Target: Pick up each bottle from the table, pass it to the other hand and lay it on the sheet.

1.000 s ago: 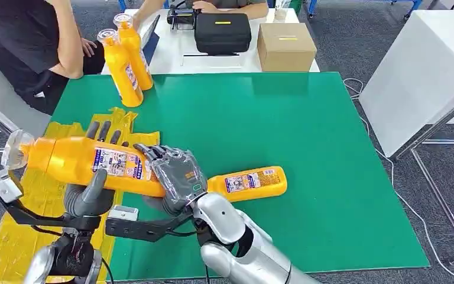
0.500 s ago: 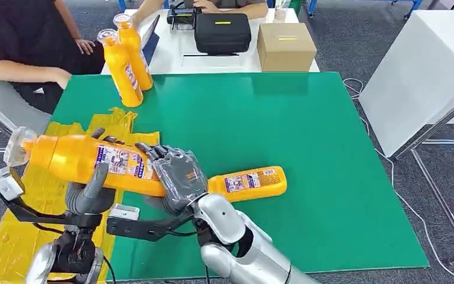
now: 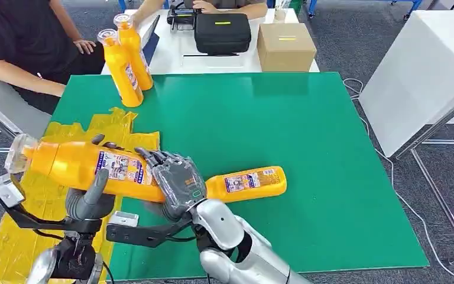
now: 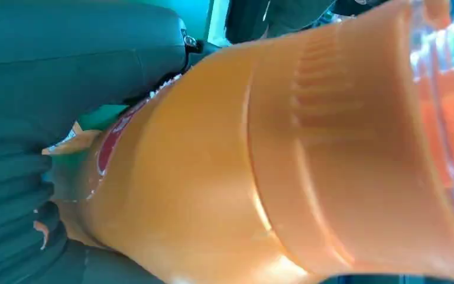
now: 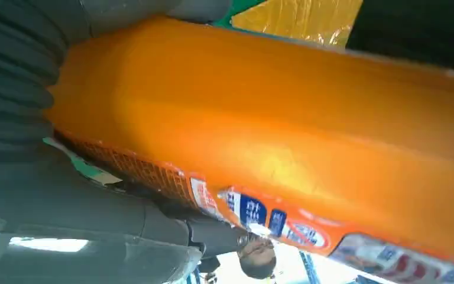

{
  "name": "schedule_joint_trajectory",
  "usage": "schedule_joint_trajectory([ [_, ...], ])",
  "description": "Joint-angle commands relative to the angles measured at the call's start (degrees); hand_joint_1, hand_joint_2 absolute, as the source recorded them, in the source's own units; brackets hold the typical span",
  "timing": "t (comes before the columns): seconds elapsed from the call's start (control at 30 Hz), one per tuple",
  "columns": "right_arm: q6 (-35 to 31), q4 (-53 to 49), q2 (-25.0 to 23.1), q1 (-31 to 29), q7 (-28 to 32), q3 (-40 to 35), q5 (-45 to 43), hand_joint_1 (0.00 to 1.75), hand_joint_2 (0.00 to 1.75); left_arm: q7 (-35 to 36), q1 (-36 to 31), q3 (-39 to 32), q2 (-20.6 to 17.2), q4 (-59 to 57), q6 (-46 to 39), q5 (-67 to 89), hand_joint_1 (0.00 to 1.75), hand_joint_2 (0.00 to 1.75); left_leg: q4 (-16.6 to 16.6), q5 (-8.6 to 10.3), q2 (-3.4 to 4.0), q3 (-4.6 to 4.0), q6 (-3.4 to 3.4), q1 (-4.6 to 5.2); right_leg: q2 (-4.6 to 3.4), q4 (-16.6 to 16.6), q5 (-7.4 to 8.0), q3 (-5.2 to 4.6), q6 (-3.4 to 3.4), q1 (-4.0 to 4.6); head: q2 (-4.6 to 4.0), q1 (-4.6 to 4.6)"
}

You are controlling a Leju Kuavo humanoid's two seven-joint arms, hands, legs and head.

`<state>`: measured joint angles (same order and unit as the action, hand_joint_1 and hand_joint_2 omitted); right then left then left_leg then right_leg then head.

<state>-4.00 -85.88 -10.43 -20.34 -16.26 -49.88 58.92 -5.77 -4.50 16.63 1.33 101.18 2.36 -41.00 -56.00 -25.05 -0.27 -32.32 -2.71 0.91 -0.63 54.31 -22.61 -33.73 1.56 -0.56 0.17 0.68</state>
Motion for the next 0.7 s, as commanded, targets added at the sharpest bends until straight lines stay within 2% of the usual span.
schedule_joint_trajectory([
  [0.03, -0.1, 2.0, 3.8, 0.5, 0.8, 0.1, -1.6, 0.00, 0.00, -0.5, -2.0, -1.3, -1.1, -0.8, -0.1, -0.1, 1.75, 1.75, 0.0, -0.10, -0.08, 0.27, 0.20, -0.10, 0.15, -0.1, -0.11, 0.33, -0.06, 0.10, 0.00, 0.02],
  [0.27, -2.7, -5.3, 7.6, 1.5, 0.6, 4.9, -2.1, 0.00, 0.00, -2.2, -1.6, -3.8, -1.4, -1.4, -2.3, 5.7, 1.75, 1.75, 0.0, -0.14, -0.15, 0.27, 0.23, -0.09, 0.23, 0.0, -0.17, 0.35, -0.06, 0.08, 0.00, 0.00],
  [0.33, -2.3, -5.9, 7.9, 1.6, 0.8, 5.1, -2.3, 0.00, 0.00, -2.1, -1.5, -4.1, -1.4, -1.5, -2.1, 5.8, 1.75, 1.75, 0.0, -0.03, -0.09, 0.08, 0.12, -0.05, 0.13, 0.0, -0.05, 0.13, -0.03, 0.04, 0.00, 0.00],
  [0.43, -3.2, -6.2, 7.8, 1.9, 0.6, 5.4, -1.3, 0.00, 0.00, -2.4, -1.5, -4.6, -1.2, -1.4, -3.2, 7.9, 1.75, 1.75, 0.0, -0.12, -0.08, 0.25, 0.22, -0.08, 0.15, 0.0, -0.13, 0.31, -0.06, 0.08, 0.02, 0.00],
  [0.53, -4.8, -10.1, 8.5, 2.0, 0.9, 8.1, -1.4, 0.00, 0.00, -2.2, -2.1, -8.0, -1.6, -2.7, -6.2, 12.1, 1.75, 1.75, 0.0, -0.10, -0.10, 0.19, 0.21, -0.09, 0.16, 0.0, -0.12, 0.25, -0.07, 0.08, 0.00, 0.00],
  [0.6, -3.5, -12.6, 9.2, 1.8, 1.1, 10.6, -2.6, 0.00, 0.00, -1.6, -2.6, -11.0, -2.6, -5.0, -6.0, 13.2, 1.75, 1.75, -0.1, -0.13, -0.07, 0.20, 0.23, -0.08, 0.14, 0.0, -0.14, 0.24, -0.08, 0.08, 0.00, 0.00],
  [0.7, -3.4, -14.9, 9.9, 3.2, 2.1, 13.4, -3.1, 0.00, 0.00, -4.9, -3.7, -14.9, -4.5, -7.3, -10.7, 27.5, 1.75, 1.75, 0.0, -0.07, -0.05, 0.18, 0.19, -0.06, 0.11, 0.0, -0.08, 0.21, -0.07, 0.06, 0.00, 0.00],
])
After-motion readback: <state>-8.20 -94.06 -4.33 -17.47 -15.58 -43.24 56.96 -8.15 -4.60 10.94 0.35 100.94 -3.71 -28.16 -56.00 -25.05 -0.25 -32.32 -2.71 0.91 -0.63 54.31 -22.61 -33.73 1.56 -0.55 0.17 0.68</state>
